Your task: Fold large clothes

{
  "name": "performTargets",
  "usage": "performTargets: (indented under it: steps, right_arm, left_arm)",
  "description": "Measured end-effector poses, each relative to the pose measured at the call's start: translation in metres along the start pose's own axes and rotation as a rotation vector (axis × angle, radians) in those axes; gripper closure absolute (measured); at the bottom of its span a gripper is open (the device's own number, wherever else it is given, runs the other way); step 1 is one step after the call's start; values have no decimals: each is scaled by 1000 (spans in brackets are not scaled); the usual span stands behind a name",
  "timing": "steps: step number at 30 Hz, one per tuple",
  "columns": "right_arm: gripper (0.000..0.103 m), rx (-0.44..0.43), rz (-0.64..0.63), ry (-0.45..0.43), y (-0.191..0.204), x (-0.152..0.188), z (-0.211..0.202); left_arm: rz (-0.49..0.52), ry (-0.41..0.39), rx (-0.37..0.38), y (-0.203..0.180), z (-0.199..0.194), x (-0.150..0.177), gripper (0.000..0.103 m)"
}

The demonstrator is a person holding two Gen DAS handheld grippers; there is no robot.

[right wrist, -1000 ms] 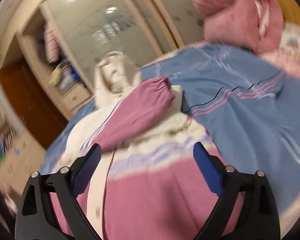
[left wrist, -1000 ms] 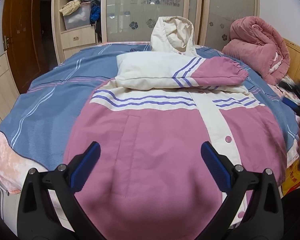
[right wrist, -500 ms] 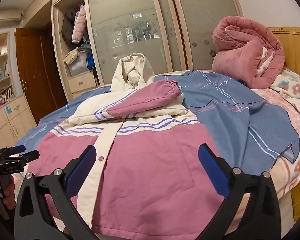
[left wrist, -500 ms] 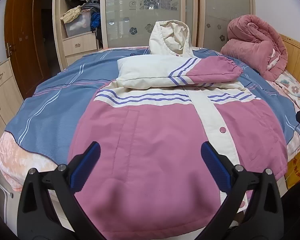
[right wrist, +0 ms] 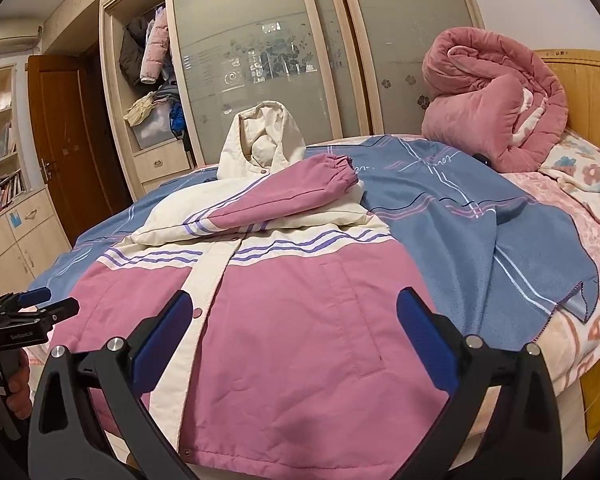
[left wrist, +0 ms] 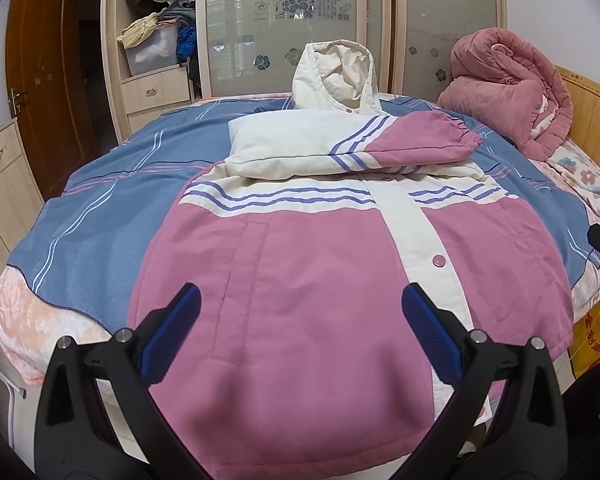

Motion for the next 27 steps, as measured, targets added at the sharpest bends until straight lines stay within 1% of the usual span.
performTargets:
  steps: [7,15,21,24,26,27]
  right_arm:
    - [1,-2,-6,6,6,-1,5]
    - [1,-2,-11,20,10,0,11]
    - [1,23,-17,36,15,-1,21]
    - [1,18,-9,63,18,-9,31]
    - [1,3,-16,84,25,-22,41]
    - [1,1,-48,100,33,-34,51]
  left_arm:
    - [-4,3,-2,3,-1,-1,2]
    - [-10,8,15,5,0,-3,2]
    - [-24,15,37,6,3,-8,2]
    - [-42,15,48,8,5,-13,2]
    - [-44,5,45,8,5,-18,2]
    - [-41,-1,40,8,5,-20,2]
Point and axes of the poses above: each gripper's, at about its wrist camera, not at the fingertips, and z roughly the way its jaws point, y to its left, x to its underside, the point moved 1 cm from there along z, roughly the way its jaws point
